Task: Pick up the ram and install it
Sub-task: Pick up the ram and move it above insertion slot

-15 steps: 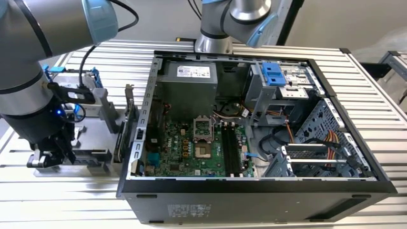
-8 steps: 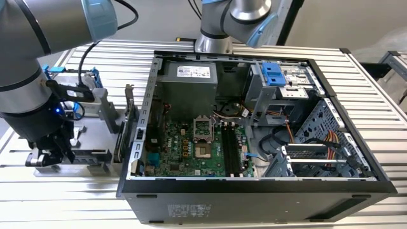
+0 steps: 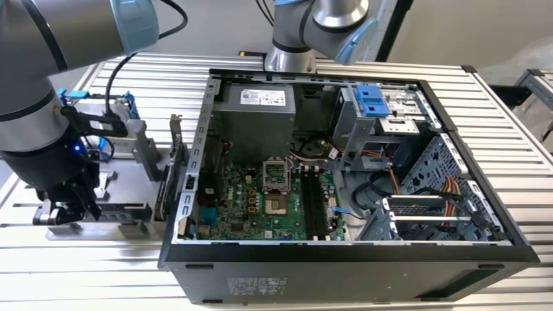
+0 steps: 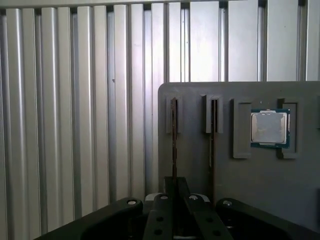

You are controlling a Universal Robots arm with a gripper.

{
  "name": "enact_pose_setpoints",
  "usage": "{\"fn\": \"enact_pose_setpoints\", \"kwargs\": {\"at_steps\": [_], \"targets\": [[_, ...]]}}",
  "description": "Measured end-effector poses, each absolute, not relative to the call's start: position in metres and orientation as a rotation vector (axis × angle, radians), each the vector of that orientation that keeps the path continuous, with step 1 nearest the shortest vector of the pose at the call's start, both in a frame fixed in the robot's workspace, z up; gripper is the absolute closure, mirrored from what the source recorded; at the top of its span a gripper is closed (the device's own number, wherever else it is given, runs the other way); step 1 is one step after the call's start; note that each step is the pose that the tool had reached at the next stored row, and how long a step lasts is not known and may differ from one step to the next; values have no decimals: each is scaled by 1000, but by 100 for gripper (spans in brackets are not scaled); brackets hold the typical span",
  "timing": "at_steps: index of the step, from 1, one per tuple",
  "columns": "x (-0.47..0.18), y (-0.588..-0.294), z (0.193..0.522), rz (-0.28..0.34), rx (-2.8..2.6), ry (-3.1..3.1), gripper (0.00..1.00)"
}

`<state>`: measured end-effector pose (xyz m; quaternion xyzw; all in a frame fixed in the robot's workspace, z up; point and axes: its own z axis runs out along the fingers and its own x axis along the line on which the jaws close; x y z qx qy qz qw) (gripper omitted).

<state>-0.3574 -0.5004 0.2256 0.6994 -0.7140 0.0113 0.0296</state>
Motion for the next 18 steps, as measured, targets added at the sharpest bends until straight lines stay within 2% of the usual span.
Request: {"fn": "enact_pose_setpoints", "kwargs": {"at_steps": [18], "targets": [[-357,-500,232,35,2157,-2202,100]]}}
